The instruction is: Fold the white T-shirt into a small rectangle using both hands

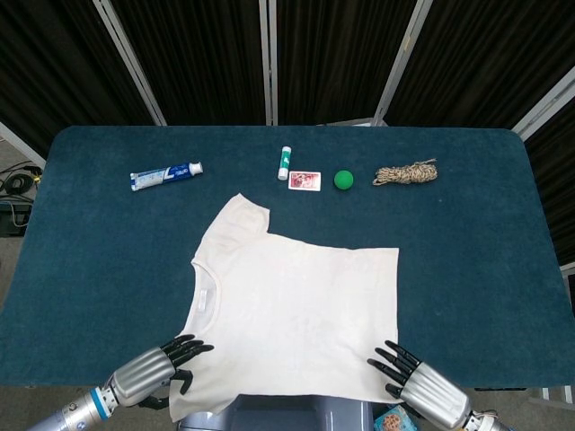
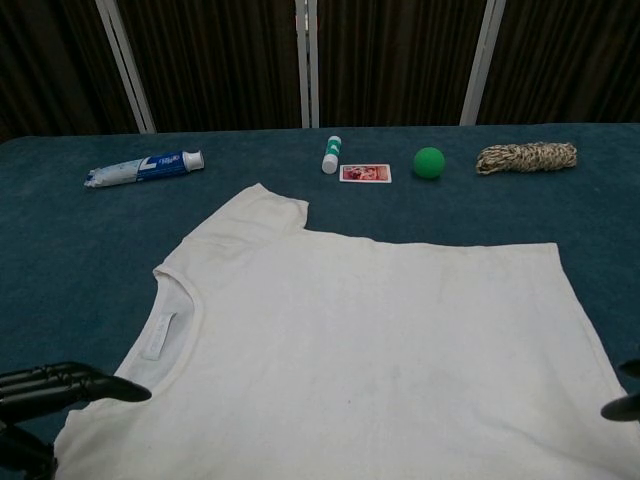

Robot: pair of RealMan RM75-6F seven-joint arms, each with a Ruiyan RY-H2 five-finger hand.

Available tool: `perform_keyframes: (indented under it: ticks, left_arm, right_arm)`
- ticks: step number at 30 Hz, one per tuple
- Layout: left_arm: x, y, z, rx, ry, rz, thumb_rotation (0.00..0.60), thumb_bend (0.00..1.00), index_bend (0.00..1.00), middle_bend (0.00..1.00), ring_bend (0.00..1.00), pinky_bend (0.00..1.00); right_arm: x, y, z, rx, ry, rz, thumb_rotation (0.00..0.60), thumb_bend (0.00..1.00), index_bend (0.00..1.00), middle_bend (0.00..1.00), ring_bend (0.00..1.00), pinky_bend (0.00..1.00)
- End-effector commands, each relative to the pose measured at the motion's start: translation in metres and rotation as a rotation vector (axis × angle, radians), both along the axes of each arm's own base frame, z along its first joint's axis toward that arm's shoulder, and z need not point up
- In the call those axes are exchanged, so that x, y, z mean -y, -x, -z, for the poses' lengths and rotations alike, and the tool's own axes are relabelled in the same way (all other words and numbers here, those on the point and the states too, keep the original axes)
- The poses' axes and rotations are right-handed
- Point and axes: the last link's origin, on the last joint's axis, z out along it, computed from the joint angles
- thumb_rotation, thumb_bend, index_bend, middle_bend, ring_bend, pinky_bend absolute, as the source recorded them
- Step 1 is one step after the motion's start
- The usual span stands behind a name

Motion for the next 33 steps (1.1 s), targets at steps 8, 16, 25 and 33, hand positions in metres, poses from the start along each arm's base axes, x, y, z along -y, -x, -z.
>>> perform_keyframes:
  ticks: [8, 16, 25, 33]
  left_arm:
    - [-0.056, 0.000, 0.017, -0.021, -0.097, -0.128, 0.600, 0.54, 0.74, 0.00, 0.00, 0.00]
    - [-0.088, -0.006, 0.017, 0.003, -0.164, -0.207, 0.600, 0.54, 0.74, 0.00, 0.00, 0.00]
    - [-0.131, -0.031, 0.016, 0.027, -0.250, -0.227, 0.600, 0.54, 0.74, 0.00, 0.00, 0.00]
    - [-0.159, -0.045, 0.015, -0.032, -0.313, -0.217, 0.600, 0.54, 0.74, 0.00, 0.00, 0.00]
  right_arm:
    - [0.056, 0.013, 0.005, -0.018, 0.086, 0.141, 0.600, 0.44, 0.76, 0.12, 0.00, 0.00]
    - [0.093, 0.016, 0.005, -0.041, 0.137, 0.204, 0.600, 0.44, 0.75, 0.12, 0.00, 0.00]
    - [0.139, 0.005, 0.006, -0.051, 0.175, 0.259, 0.600, 0.44, 0.76, 0.12, 0.00, 0.00]
    - [0.162, -0.003, 0.005, -0.067, 0.194, 0.289, 0.600, 0.44, 0.76, 0.12, 0.00, 0.00]
